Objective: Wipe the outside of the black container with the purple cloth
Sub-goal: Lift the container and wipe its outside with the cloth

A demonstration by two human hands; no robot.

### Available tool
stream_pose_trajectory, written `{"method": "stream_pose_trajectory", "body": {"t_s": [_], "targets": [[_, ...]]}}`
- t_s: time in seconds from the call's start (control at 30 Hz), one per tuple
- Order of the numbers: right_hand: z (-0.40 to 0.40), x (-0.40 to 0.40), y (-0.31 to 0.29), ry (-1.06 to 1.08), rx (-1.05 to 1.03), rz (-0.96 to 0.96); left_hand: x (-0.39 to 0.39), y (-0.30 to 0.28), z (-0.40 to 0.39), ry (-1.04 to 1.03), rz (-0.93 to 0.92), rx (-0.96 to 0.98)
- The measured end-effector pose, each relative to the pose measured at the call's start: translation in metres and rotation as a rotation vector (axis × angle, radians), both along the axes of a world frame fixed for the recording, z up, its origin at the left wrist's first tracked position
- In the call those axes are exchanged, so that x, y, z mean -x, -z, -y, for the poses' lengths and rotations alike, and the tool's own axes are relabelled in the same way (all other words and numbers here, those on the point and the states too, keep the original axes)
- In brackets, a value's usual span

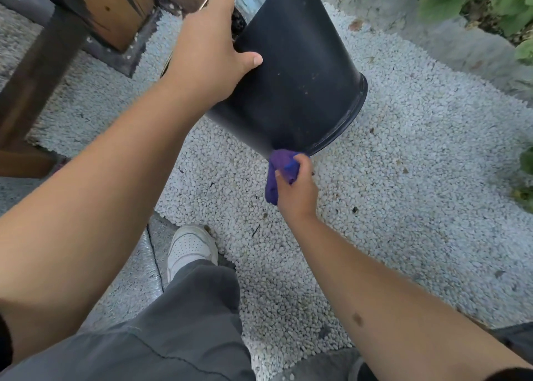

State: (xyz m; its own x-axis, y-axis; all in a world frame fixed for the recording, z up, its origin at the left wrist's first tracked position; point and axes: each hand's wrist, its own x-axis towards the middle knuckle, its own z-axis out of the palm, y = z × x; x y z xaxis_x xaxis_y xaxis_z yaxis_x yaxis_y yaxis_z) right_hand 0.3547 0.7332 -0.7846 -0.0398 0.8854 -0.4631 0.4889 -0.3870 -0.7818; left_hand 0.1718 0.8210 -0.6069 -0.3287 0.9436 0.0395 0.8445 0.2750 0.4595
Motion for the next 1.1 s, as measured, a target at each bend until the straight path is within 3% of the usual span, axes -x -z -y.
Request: {"method": "stream_pose_trajectory", "body": {"t_s": [0.1,0.2,0.3,0.4,0.5,0.67,0.83,0.97,1.1], "targets": [[0.001,0.0,0.003,-0.083,0.158,-0.021,0.002,0.003,0.002,0.026,0.023,-0.024],[-0.001,-0.007,0.002,0.053,0.174,-0.065,0.023,0.011,0.017,0.049,0.067,-0.014],[-0.005,-0.023,-0.006,0.238,0.085,-0.074,0.049,0.028,0.04,0.008,0.164,0.146],[-0.029,-0.041,-0.02,0.487,-0.013,-0.123,0.052,0.041,0.044,-0.068,0.234,0.114],[-0.069,-0.053,-0.04,0.585,-0.139,-0.205,0.044,0.036,0.035,-0.093,0.25,0.105],[-0.121,-0.063,-0.054,0.444,-0.183,-0.183,0.019,0.012,0.024,0.058,0.079,0.017],[-0.121,-0.054,-0.04,0.206,-0.061,-0.13,0.018,0.004,0.011,0.069,0.033,-0.033],[-0.129,-0.051,-0.033,0.244,-0.065,-0.107,0.032,0.007,0.016,0.148,0.018,-0.107],[-0.131,-0.052,-0.022,0.203,-0.062,-0.078,0.047,0.026,0.032,-0.015,0.082,-0.06]]}}
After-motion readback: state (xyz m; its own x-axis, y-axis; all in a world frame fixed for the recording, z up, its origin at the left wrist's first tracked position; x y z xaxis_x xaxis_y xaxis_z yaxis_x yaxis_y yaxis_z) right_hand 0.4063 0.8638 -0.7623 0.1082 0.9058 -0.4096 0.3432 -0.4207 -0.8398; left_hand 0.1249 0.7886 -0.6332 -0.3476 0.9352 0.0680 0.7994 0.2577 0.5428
